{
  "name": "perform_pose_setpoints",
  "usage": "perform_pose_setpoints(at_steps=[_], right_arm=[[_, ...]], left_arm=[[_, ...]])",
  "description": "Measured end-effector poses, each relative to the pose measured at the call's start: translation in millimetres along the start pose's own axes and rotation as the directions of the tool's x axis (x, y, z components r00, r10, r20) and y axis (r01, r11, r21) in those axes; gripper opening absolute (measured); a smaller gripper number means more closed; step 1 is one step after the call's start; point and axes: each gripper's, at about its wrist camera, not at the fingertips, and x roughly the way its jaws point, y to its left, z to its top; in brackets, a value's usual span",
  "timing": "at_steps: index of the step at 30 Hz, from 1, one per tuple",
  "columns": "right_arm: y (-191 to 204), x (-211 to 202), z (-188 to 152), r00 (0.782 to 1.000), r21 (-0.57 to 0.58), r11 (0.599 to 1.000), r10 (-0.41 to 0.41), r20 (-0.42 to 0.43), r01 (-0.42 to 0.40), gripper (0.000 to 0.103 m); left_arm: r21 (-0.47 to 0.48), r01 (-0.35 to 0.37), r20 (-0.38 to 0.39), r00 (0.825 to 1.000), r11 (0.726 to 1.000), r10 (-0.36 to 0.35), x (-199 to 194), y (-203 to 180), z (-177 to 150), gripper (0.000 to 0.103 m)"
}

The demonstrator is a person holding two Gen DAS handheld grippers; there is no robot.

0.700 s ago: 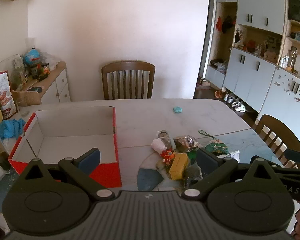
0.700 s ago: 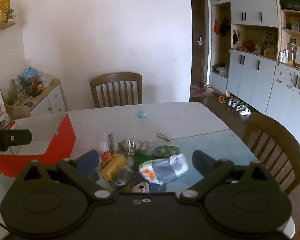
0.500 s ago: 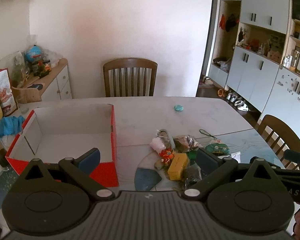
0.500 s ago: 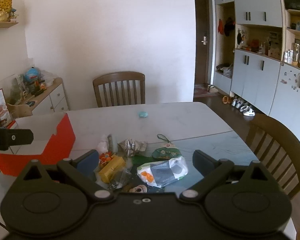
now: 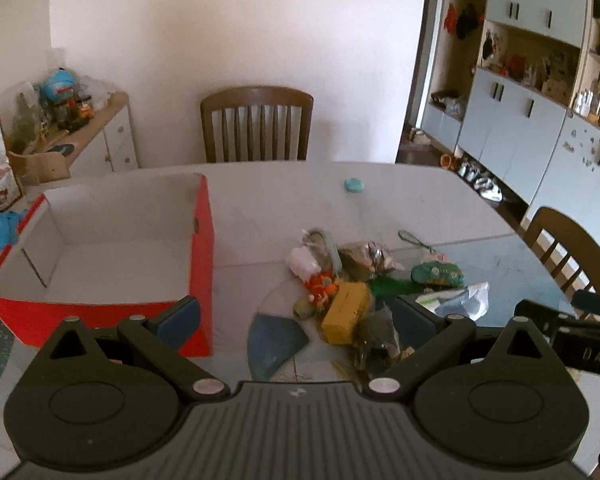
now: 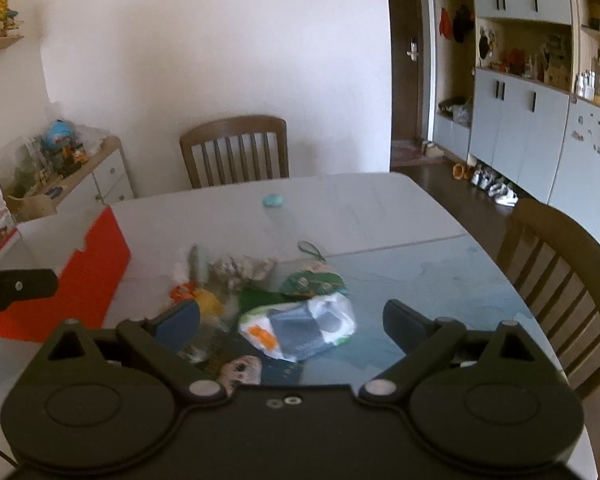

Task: Organize objects
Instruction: 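Grasp the dark bagged item with the left tool while the right tool grasps the cartoon-face plush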

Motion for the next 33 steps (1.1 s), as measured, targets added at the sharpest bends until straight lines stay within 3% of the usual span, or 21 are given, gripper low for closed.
perform_pose_setpoints(at_steps=[6, 12, 23, 32, 33], right_arm=[[-21.1, 22.6, -9.0, 0.997, -0.028, 0.998, 0.048, -0.062, -0.050, 0.091], [-16.5, 44.5, -31.3, 0.981, -0.149, 0.978, 0.127, -0.145, -0.149, 0.087], [2.2, 78.3, -51.6, 0.936, -0.242, 0.921, 0.243, -0.254, -0.305, 0.071], [4.0, 100.0, -55.4, 0.909, -0.232, 0.899, 0.300, -0.288, -0.371, 0.055], [4.7, 101.6, -55.5, 0.908, -0.231, 0.897, 0.306, -0.287, -0.376, 0.054]], left_arm=[[0.052, 0.021, -0.039, 0.999, 0.998, -0.019, 29.2, -22.4, -10.8, 0.103], [0.061, 0.040, -0.090, 0.995, 0.997, -0.034, 61.8, -41.2, -15.9, 0.103], [0.106, 0.046, -0.138, 0.990, 0.993, -0.031, 104.2, -70.8, -28.0, 0.101], [0.169, 0.067, -0.152, 0.988, 0.983, -0.042, 114.8, -92.8, -30.4, 0.077], [0.169, 0.069, -0.157, 0.987, 0.983, -0.042, 116.6, -94.2, -30.3, 0.070]])
